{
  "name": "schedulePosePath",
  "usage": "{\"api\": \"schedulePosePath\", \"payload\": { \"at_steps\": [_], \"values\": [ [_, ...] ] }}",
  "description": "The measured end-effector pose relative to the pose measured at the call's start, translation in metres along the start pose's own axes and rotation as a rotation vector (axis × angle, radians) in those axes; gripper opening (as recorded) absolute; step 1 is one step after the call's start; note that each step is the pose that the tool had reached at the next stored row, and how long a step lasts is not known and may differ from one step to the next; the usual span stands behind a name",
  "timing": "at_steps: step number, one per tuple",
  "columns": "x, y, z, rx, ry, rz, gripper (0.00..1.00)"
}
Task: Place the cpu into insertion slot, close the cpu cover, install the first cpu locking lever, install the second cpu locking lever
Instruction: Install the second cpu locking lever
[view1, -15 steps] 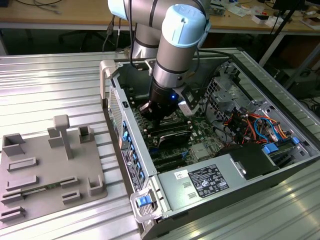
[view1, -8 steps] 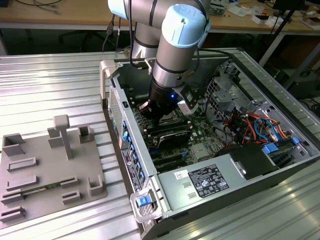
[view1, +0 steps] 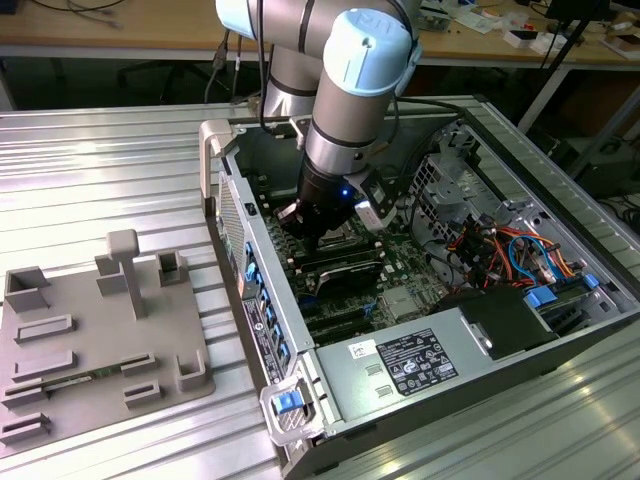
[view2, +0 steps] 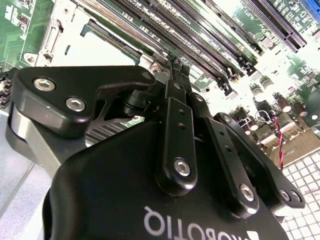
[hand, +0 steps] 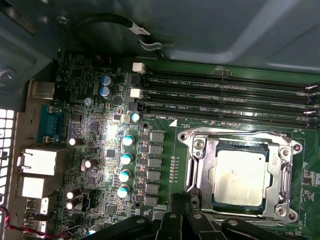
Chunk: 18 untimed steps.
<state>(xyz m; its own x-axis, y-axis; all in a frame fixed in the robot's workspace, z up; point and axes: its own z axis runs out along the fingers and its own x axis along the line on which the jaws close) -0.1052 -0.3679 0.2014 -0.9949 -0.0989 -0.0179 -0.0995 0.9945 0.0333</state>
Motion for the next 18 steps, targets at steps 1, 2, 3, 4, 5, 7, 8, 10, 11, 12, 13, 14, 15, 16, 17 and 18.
{"api": "schedulePosePath", "payload": {
  "at_steps": [1,2,3,4,5,7,8,10,11,12,13,14,15,16,17,18],
  "values": [
    [0.0,-0.0001,0.0002,0.0,0.0004,0.0,0.11],
    [0.0001,-0.0003,0.0007,0.0002,0.0013,0.0,0.11],
    [0.0001,-0.0004,0.0013,0.0003,0.0023,0.0,0.11],
    [0.0001,-0.0005,0.0016,0.0004,0.003,0.0,0.11],
    [0.0,-0.0003,0.0018,0.0024,0.0037,0.0,0.11],
    [0.0001,-0.0003,0.002,0.0108,0.0044,0.0,0.11],
    [0.0001,-0.0004,0.0019,0.013,0.0047,0.0,0.11],
    [0.0001,-0.0004,0.0016,0.0197,0.0055,0.0,0.11],
    [0.0,-0.0004,0.0008,0.0198,0.0054,0.0,0.11],
    [-0.0001,-0.0003,-0.0004,0.0193,0.0047,0.0,0.11],
    [-0.0003,-0.0001,-0.0022,0.0186,0.0036,0.0,0.11],
    [-0.0004,0.0001,-0.0044,0.0186,0.0041,0.0,0.11],
    [-0.0003,0.0001,-0.0076,0.0196,0.0054,-0.001,0.11],
    [-0.0003,0.0002,-0.0101,0.0195,0.0053,-0.001,0.11],
    [-0.0003,0.0004,-0.0127,0.0196,0.0053,-0.001,0.11],
    [-0.0003,0.0005,-0.0156,0.0195,0.0053,0.0,0.11]
  ]
}}
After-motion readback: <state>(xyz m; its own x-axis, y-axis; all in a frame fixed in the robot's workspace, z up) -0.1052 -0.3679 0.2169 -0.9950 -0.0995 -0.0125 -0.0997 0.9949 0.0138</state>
